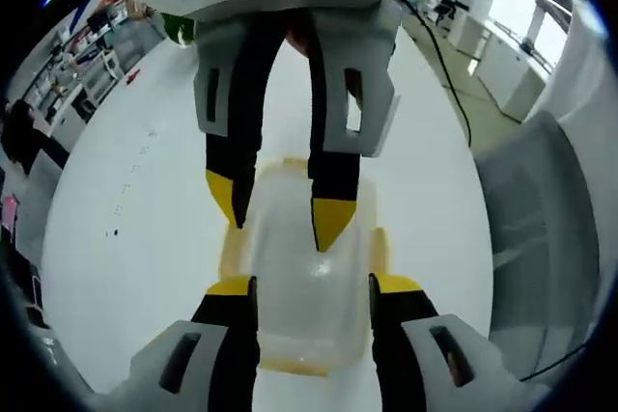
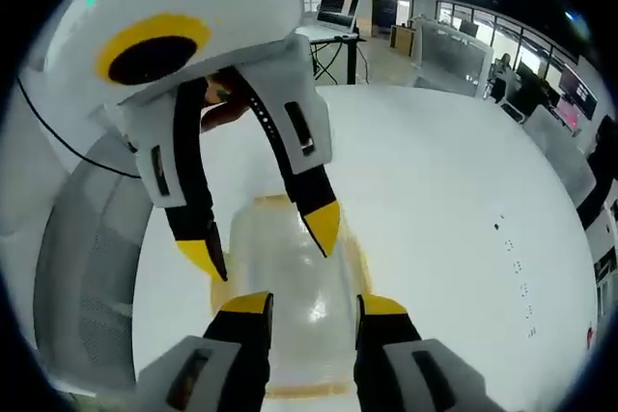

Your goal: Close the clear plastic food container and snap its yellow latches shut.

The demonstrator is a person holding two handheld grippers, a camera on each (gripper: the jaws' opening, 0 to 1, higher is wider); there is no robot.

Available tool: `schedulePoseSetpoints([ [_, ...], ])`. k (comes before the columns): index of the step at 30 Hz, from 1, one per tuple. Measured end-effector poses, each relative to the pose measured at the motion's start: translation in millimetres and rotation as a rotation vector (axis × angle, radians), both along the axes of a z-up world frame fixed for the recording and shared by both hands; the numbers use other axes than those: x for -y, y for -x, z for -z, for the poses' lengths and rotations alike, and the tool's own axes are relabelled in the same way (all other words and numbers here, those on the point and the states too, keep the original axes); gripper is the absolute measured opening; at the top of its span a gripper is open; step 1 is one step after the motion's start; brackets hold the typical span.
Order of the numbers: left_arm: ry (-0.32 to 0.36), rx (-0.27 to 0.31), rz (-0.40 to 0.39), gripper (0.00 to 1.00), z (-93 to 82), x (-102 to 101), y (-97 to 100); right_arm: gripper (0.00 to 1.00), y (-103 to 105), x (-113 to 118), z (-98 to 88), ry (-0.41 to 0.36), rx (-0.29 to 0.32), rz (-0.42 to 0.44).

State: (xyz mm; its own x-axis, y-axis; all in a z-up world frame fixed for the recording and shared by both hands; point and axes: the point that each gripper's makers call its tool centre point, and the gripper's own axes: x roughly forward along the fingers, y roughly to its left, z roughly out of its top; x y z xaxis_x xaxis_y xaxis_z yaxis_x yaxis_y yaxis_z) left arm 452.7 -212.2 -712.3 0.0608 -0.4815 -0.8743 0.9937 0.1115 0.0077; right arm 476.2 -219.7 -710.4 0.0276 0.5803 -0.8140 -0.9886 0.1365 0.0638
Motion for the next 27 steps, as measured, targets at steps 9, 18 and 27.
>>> schedulePoseSetpoints([
  [9, -0.004, 0.008, 0.003, 0.50, 4.6, 1.0, 11.6, 0.34, -6.6, -5.8, 4.4, 0.010, -0.011, -0.009],
  [18, -0.033, 0.071, 0.030, 0.54, 13.4, 1.6, 16.8, 0.35, -11.8, -8.4, 8.5, 0.024, -0.026, -0.016],
  [27, -0.048, 0.124, 0.040, 0.55, 19.5, 6.9, 21.6, 0.37, -12.8, -7.7, 14.5, 0.043, -0.061, -0.031],
])
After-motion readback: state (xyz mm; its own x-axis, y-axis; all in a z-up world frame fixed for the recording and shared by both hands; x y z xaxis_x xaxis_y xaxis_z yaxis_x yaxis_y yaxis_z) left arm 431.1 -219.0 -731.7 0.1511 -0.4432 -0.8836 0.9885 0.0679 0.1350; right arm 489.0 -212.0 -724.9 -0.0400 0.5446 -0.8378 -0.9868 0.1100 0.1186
